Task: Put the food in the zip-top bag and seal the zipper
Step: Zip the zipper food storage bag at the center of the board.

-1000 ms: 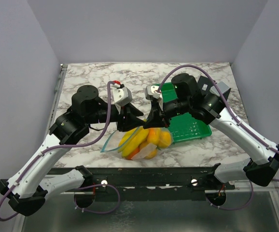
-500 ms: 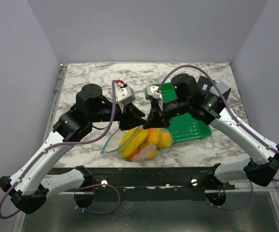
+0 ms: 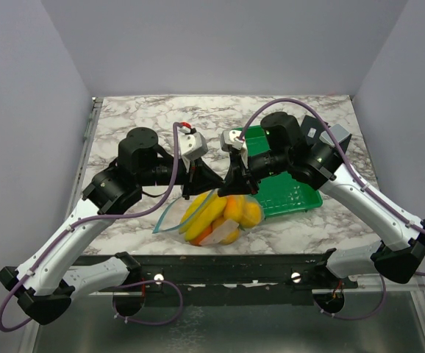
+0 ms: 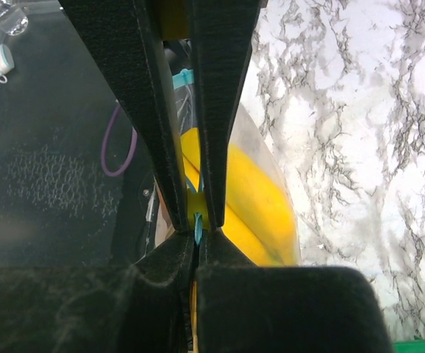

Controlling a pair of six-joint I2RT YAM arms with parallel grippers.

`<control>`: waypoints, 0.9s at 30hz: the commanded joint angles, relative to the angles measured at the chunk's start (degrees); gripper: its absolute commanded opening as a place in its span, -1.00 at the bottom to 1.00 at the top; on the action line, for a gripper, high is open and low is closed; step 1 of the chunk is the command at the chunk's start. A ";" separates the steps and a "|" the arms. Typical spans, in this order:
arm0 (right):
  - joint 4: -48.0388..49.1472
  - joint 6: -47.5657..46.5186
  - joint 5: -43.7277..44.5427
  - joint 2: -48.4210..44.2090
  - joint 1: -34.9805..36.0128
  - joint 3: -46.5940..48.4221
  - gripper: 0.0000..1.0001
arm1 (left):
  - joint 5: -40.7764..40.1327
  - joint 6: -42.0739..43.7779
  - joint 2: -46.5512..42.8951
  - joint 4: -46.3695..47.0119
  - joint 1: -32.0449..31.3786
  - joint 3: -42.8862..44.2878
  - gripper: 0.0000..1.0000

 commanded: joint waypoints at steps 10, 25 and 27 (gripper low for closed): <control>5.35 3.52 3.81 -2.13 0.39 0.46 -0.99 | 3.54 0.25 -0.43 1.03 -0.02 -1.35 -1.00; 15.15 9.26 7.91 -8.68 0.39 -1.71 -0.99 | 1.36 0.75 -1.99 0.62 -0.07 -3.12 -1.00; 15.64 9.37 7.55 -9.27 0.39 -1.65 -0.99 | 1.11 0.92 -2.08 0.53 -0.10 -3.12 -1.00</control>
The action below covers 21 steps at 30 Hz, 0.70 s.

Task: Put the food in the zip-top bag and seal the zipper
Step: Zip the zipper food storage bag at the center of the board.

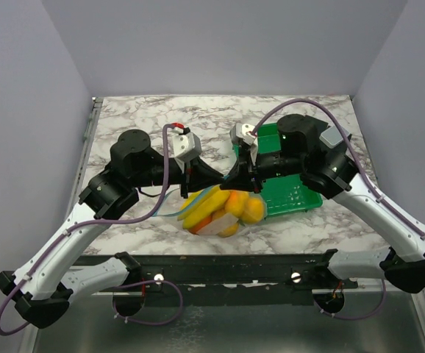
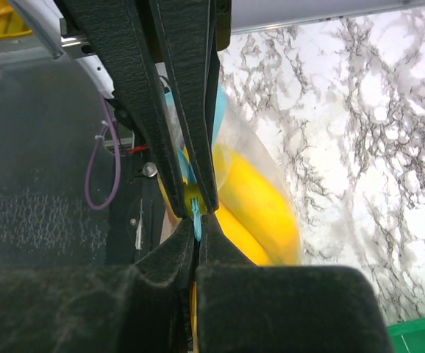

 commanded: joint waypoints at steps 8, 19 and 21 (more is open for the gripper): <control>11.02 2.29 4.72 -6.94 -0.05 0.98 -0.99 | -1.23 1.22 -1.07 -5.03 -0.14 -2.33 -1.00; 12.95 1.24 16.55 -10.23 -0.05 1.86 -0.99 | -2.05 0.96 -2.25 -5.36 -0.18 -3.16 -1.00; 13.99 1.32 18.45 -10.68 -0.05 1.74 -0.99 | -2.23 0.91 -2.51 -5.38 -0.16 -3.39 -1.00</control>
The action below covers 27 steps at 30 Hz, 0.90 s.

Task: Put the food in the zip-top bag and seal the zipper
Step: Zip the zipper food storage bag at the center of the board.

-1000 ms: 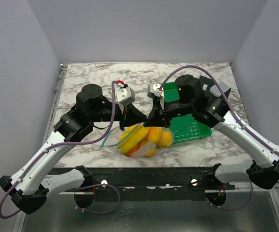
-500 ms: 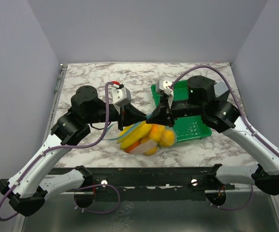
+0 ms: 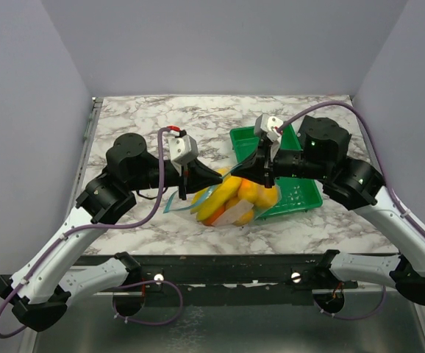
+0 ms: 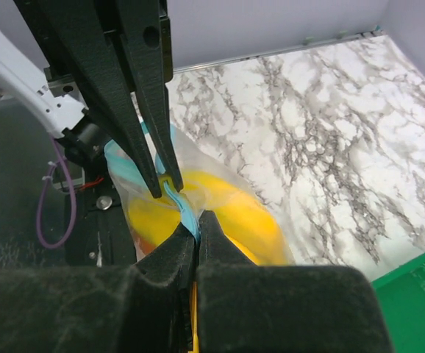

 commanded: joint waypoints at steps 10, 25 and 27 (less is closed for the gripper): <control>16.50 -0.17 17.32 -5.16 -0.13 0.68 -0.99 | -2.53 0.35 -1.59 -7.22 -0.11 -3.00 -1.00; 24.56 -2.70 34.78 -6.68 -0.13 -3.64 -0.99 | -5.77 0.49 -3.17 -8.89 -0.11 -3.50 -1.00; 25.69 -3.13 37.37 -6.88 -0.13 -4.09 -0.99 | -5.98 0.39 -3.37 -9.07 -0.12 -3.64 -1.00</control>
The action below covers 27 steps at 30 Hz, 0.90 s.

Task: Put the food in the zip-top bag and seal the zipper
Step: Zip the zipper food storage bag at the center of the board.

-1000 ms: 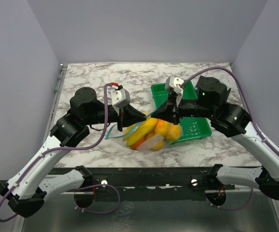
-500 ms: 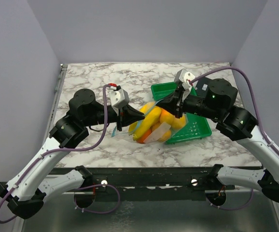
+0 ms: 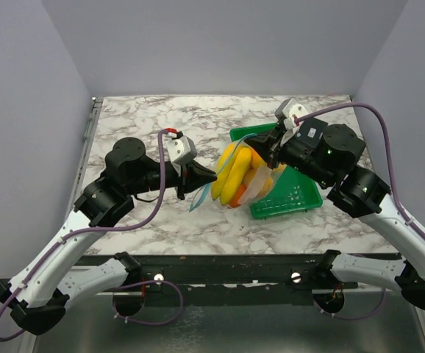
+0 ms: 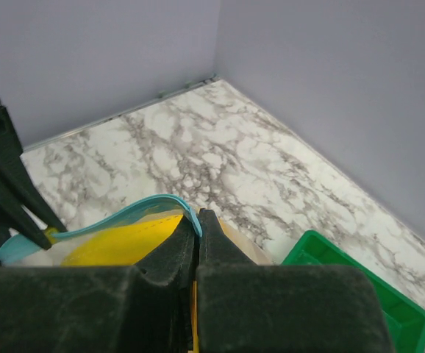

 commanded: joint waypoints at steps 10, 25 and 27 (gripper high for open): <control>21.69 -4.08 23.80 -4.32 -0.86 -3.72 -0.99 | -0.46 -1.06 -2.67 -8.06 -0.16 -2.65 -1.00; 27.21 -3.77 35.39 -3.52 -0.86 -5.59 -0.99 | -3.99 -1.12 -4.85 -9.37 -0.17 -5.47 -1.00; 26.99 -3.56 35.34 -3.44 -0.86 -5.52 -0.99 | -4.33 -1.14 -4.78 -9.56 -0.18 -5.56 -1.00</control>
